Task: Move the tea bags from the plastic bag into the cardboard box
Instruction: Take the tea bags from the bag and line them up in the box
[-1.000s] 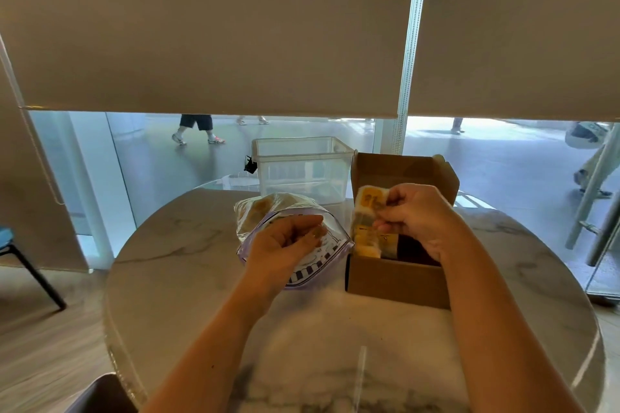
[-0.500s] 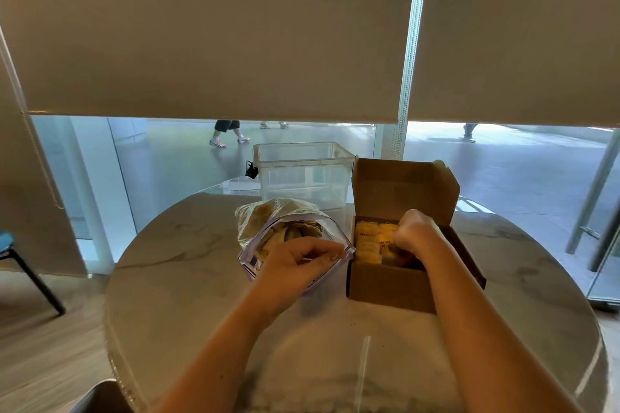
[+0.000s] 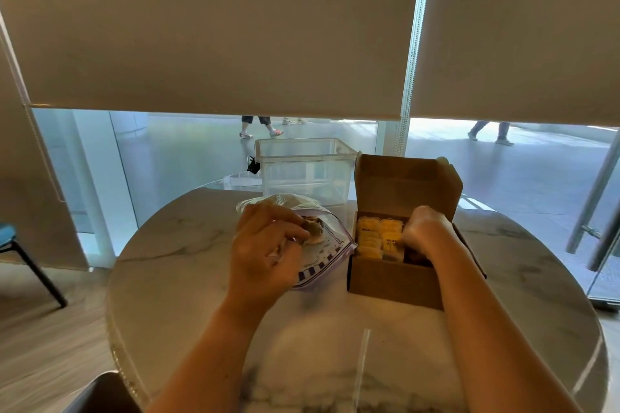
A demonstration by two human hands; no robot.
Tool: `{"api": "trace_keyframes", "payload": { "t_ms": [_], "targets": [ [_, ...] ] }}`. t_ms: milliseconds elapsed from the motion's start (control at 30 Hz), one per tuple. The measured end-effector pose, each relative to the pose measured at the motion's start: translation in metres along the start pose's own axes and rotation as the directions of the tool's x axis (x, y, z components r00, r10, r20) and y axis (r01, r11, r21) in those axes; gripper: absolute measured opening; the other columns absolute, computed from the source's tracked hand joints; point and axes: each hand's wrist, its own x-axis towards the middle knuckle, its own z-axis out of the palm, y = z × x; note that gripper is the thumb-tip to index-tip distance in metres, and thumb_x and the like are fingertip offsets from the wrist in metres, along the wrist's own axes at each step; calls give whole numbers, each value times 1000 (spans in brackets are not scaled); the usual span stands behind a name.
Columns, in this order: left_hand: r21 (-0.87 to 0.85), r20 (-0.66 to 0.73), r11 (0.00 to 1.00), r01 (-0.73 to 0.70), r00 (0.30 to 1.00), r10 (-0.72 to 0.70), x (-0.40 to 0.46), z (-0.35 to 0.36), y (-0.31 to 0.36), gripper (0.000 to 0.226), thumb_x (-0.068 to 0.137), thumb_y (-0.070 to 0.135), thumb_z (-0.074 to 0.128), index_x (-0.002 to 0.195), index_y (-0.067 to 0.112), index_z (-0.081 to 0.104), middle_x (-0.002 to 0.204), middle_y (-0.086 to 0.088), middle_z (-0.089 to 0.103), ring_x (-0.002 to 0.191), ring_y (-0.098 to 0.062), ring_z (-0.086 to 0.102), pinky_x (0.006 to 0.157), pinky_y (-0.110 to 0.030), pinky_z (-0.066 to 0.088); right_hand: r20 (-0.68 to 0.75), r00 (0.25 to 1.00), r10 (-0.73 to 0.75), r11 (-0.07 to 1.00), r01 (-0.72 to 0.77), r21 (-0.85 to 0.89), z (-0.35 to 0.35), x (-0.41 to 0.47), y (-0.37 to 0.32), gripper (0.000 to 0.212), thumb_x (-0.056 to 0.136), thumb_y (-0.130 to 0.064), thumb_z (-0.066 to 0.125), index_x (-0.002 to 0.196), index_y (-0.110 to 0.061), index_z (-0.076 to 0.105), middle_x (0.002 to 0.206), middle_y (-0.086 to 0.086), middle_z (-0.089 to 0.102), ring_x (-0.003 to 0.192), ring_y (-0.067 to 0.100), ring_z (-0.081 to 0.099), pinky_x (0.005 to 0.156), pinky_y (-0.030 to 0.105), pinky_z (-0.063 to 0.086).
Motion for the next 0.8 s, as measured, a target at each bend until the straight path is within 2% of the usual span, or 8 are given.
{"api": "trace_keyframes", "payload": {
  "t_ms": [67, 167, 233, 333, 467, 600, 700, 800],
  "targets": [
    [74, -48, 997, -26, 998, 29, 2, -3, -9, 20, 74, 8, 52, 70, 7, 71, 90, -1, 63, 94, -11, 49, 82, -14, 37, -99, 992, -73, 997, 73, -6, -5, -5, -4, 6, 87, -13, 63, 91, -9, 62, 76, 7, 60, 68, 18, 61, 54, 26, 48],
    [111, 10, 994, 11, 1000, -13, 1, -4, -19, 22, 75, 13, 51, 72, 9, 72, 97, -4, 64, 100, -11, 46, 83, -14, 37, -158, 948, -274, 958, 284, 38, -18, -30, -19, 7, 84, -17, 68, 87, -13, 64, 83, 2, 62, 74, 16, 61, 67, 29, 53],
    [125, 42, 991, 50, 998, -56, -2, -2, -24, 23, 76, 14, 52, 77, 10, 74, 101, -2, 64, 102, -7, 44, 86, -9, 36, -61, 913, -404, 892, 408, 197, -27, -58, -34, 8, 84, -17, 68, 85, -15, 60, 83, 2, 62, 67, 12, 61, 59, 23, 51],
    [99, 49, 975, 196, 978, -202, -3, 1, -28, 34, 73, -10, 58, 91, 15, 74, 107, 5, 61, 103, -1, 45, 88, -2, 34, 212, 824, -525, 817, 419, 395, -29, -91, -55, 6, 86, -12, 65, 91, -12, 61, 80, 8, 67, 54, 11, 61, 47, 17, 48],
    [14, 62, 953, 302, 951, -302, -2, -2, -28, 46, 73, -20, 55, 99, 15, 72, 107, 1, 65, 104, -8, 55, 87, -5, 40, 376, 730, -570, 820, 483, 307, 1, -98, -82, 17, 90, -7, 58, 107, -8, 61, 94, 10, 67, 69, 14, 64, 69, 23, 57],
    [-40, 61, 951, 308, 950, -305, -1, -1, -27, 44, 74, -17, 55, 98, 16, 71, 104, 5, 65, 102, -11, 59, 89, -16, 46, 239, 776, -584, 798, 602, -6, 56, -69, -105, 22, 90, -14, 53, 109, -8, 64, 102, 9, 64, 88, 20, 58, 71, 24, 47],
    [-68, 45, 943, 326, 945, -324, -2, -1, -27, 45, 73, -15, 56, 95, 22, 70, 99, 9, 65, 101, -12, 61, 90, -23, 48, 129, 784, -608, 793, 607, 51, 85, -55, -112, 23, 91, -11, 47, 105, -2, 62, 106, 16, 64, 99, 27, 59, 82, 31, 44],
    [-87, 41, 942, 324, 946, -321, -1, -1, -23, 39, 75, -11, 54, 93, 18, 72, 98, 7, 66, 98, -10, 62, 88, -19, 48, 38, 820, -570, 818, 563, 118, 101, -47, -117, 15, 90, -12, 48, 92, -4, 60, 104, 23, 62, 90, 27, 55, 81, 33, 43]
  ]
}}
